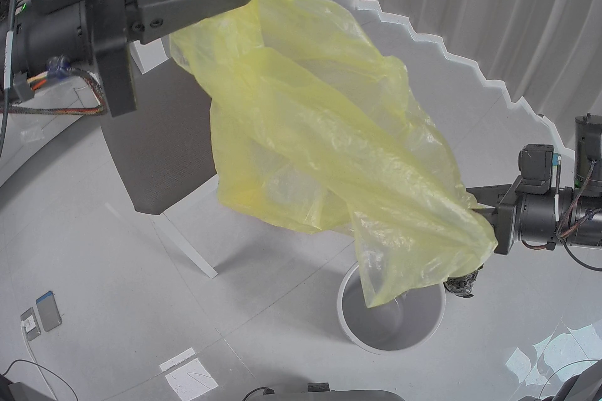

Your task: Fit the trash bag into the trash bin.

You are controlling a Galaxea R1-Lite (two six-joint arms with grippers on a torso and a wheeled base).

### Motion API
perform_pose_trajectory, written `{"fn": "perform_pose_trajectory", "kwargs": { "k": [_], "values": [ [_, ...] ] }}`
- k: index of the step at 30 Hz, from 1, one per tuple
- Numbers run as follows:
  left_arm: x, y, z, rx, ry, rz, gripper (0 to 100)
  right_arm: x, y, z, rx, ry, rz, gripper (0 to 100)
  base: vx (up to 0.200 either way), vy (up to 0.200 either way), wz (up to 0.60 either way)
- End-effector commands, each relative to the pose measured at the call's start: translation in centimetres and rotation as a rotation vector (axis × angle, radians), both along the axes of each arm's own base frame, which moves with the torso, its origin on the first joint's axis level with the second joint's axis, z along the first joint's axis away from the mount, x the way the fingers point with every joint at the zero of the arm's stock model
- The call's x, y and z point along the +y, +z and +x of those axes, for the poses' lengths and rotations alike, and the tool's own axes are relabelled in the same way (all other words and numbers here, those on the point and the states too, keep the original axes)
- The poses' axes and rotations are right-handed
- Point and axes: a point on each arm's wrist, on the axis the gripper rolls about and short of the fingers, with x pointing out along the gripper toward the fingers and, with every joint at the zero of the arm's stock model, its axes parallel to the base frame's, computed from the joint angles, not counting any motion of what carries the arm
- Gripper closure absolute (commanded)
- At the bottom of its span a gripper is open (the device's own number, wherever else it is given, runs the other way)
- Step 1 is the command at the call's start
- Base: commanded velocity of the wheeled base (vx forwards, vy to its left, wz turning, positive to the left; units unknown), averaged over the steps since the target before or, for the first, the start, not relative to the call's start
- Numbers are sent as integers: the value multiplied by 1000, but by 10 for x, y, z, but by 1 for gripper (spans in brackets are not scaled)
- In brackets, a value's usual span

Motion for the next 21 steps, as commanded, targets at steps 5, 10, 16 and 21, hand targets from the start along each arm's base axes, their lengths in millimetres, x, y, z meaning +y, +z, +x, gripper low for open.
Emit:
{"fn": "perform_pose_trajectory", "kwargs": {
  "k": [5, 10, 16, 21],
  "values": [
    [-2, -3, 4, 13, 9, 9, 100, -2, -5, -2, 12, -27, -22, 100, 0, 0, 0],
    [-4, -9, 8, 60, 16, 9, 100, -7, -7, -7, 24, -39, -30, 100, 0, 0, 0],
    [-10, -59, 15, 325, 99, -13, 100, -26, -14, -17, 53, -101, -60, 100, 0, 0, 0],
    [-22, -94, 27, 436, 201, -174, 100, -46, -21, -20, 85, -173, -109, 100, 0, 0, 0]
  ]
}}
